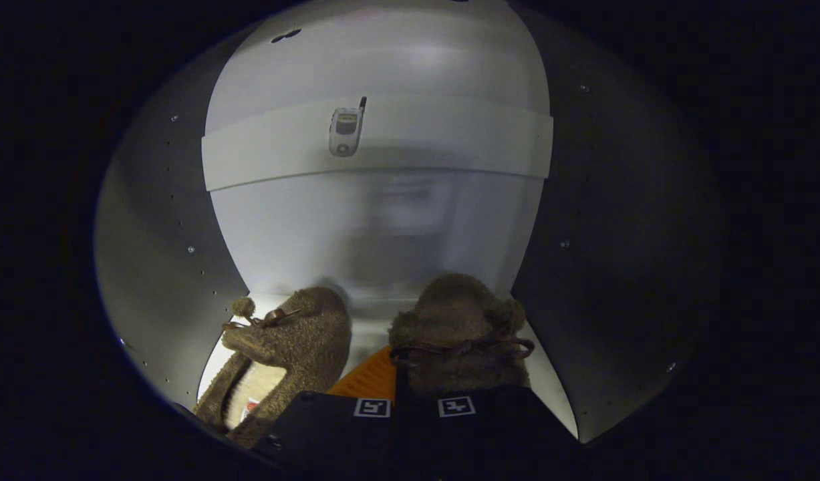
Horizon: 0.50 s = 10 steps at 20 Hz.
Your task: Open the shoe cabinet door, grab the shoes and put them into the shoe cabinet, then close the shoe cabinet door.
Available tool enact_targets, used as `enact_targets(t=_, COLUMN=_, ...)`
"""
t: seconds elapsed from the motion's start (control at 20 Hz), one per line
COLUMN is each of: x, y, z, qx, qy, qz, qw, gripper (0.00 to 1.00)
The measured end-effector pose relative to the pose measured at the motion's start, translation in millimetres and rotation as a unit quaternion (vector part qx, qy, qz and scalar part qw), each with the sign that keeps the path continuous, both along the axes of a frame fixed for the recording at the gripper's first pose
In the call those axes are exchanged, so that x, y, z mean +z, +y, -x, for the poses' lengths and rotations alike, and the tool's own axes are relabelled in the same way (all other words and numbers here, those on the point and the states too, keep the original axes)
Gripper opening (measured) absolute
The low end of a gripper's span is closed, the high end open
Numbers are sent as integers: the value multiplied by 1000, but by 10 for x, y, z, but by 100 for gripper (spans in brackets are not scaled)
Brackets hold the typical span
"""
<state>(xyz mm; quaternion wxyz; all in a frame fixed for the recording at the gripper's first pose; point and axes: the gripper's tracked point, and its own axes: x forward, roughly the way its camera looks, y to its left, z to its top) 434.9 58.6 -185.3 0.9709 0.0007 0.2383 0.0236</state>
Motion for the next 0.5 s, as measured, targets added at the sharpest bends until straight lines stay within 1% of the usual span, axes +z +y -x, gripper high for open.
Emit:
enact_targets(t=0.1, x=-54, y=3, z=34, qx=4, qy=8, qz=7, qw=1000, gripper=15)
enact_targets(t=0.15, x=-55, y=14, z=69, qx=6, qy=11, qz=9, qw=1000, gripper=20)
enact_targets(t=0.2, x=-31, y=26, z=113, qx=6, qy=14, qz=5, qw=1000, gripper=23)
enact_targets(t=0.3, x=2, y=58, z=183, qx=6, qy=22, qz=-6, qw=1000, gripper=40)
enact_targets(t=0.5, x=71, y=120, z=425, qx=19, qy=44, qz=-19, qw=999, gripper=73)
